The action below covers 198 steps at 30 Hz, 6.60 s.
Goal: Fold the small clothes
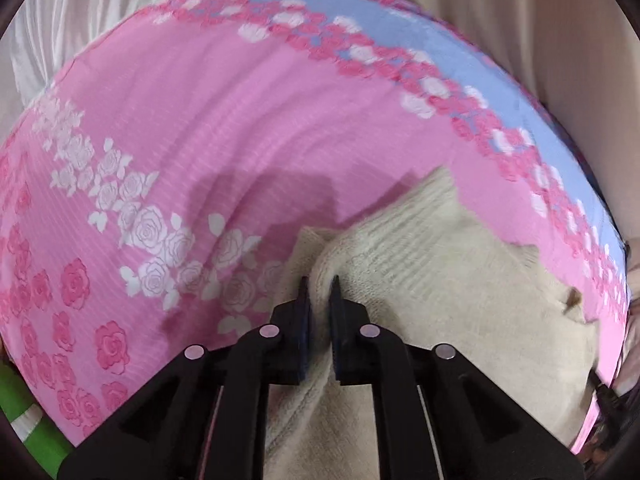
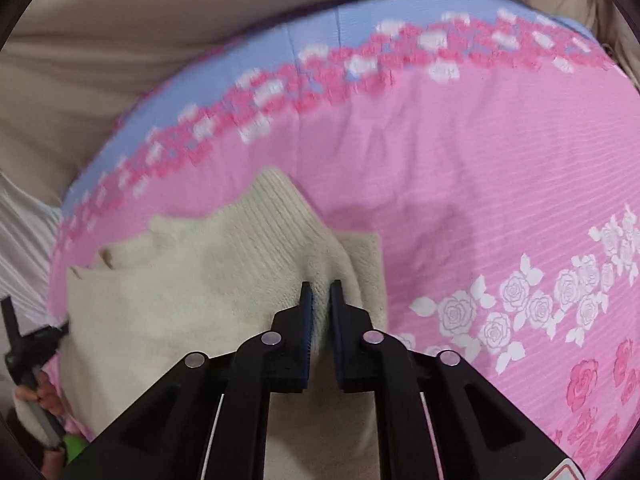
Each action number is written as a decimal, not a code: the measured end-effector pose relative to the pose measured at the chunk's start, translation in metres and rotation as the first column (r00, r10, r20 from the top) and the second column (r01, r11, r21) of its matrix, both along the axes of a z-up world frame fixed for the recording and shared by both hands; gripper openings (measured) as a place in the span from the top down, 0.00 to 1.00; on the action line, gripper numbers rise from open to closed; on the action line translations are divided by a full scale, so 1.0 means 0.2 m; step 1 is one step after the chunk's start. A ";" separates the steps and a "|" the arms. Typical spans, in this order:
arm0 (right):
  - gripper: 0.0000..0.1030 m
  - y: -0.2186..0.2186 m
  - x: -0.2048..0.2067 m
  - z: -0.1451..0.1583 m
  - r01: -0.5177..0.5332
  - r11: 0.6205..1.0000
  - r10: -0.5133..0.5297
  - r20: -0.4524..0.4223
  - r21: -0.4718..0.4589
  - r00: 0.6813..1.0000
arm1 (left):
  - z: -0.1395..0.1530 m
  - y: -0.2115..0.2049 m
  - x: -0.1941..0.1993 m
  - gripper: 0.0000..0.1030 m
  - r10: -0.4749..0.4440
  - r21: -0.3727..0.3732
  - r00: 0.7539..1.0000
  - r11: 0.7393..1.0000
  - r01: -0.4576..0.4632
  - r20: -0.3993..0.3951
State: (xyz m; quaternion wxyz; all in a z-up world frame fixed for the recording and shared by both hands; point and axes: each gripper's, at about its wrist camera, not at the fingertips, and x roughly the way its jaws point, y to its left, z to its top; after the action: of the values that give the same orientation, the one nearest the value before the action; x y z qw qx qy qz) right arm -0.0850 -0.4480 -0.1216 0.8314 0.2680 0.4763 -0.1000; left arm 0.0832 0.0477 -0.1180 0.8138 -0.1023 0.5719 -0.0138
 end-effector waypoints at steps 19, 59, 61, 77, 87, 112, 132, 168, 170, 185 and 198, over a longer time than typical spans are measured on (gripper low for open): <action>0.97 0.86 0.19 -0.09 -0.397 0.917 0.399 -0.087 0.033 0.913 | 0.02 -0.38 -0.18 0.69 -0.192 -0.083 0.981 0.979 0.189 -0.031; 1.00 1.09 0.45 -0.21 -0.472 0.877 0.478 -0.276 0.090 0.834 | 0.53 -0.53 -0.32 0.86 -0.281 -0.549 0.958 0.792 0.268 0.062; 1.00 1.00 0.42 -0.21 -0.451 0.874 0.482 -0.204 0.179 0.852 | 0.55 -0.69 -0.35 0.86 -0.337 -0.532 0.939 0.785 0.318 0.065; 0.72 -0.14 -0.41 -0.03 -0.011 0.956 0.033 -0.069 0.294 0.997 | 0.15 -1.62 -0.60 0.55 -0.504 -0.257 0.864 0.836 0.485 -0.011; 0.38 0.14 -0.15 0.04 -0.113 0.884 0.126 0.001 0.454 0.992 | 0.58 -1.02 -0.55 0.15 -0.323 -0.268 0.919 0.886 0.378 0.228; 0.45 -0.16 -0.56 0.13 -0.129 0.913 0.111 0.069 0.386 0.991 | 0.34 -0.86 -0.62 0.14 -0.298 -0.231 0.952 0.923 0.306 0.069; 0.77 0.04 -0.76 0.03 -0.233 0.929 0.264 -0.073 0.286 0.962 | 0.28 -0.96 -0.82 0.15 -0.615 -0.141 0.788 0.778 0.613 0.031; 1.00 0.05 0.10 0.08 -0.313 0.950 0.309 -0.151 -0.006 0.939 | 0.28 -1.20 -0.70 0.63 -0.584 -0.174 0.799 0.780 0.601 0.143; 1.00 0.04 0.16 -0.07 -0.323 0.945 0.307 -0.212 -0.047 0.928 | 0.11 -1.27 -0.67 0.68 -0.573 -0.137 0.817 0.807 0.575 0.055; 1.00 0.18 -0.37 0.01 -0.285 0.947 0.306 -0.149 0.148 0.940 | 0.11 -1.32 -0.67 0.61 -0.576 -0.116 0.817 0.811 0.574 0.016; 1.00 0.11 -0.41 0.07 -0.248 0.955 0.273 -0.153 0.165 0.950 | 0.12 -1.37 -0.71 0.54 -0.589 -0.050 0.808 0.807 0.589 0.020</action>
State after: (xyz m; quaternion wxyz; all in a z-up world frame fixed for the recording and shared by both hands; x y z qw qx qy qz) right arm -0.1665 -0.4266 -0.1072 0.7711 0.2520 0.5843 0.0222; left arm -0.0581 -0.2263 -0.0949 0.7675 0.0580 0.5734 -0.2809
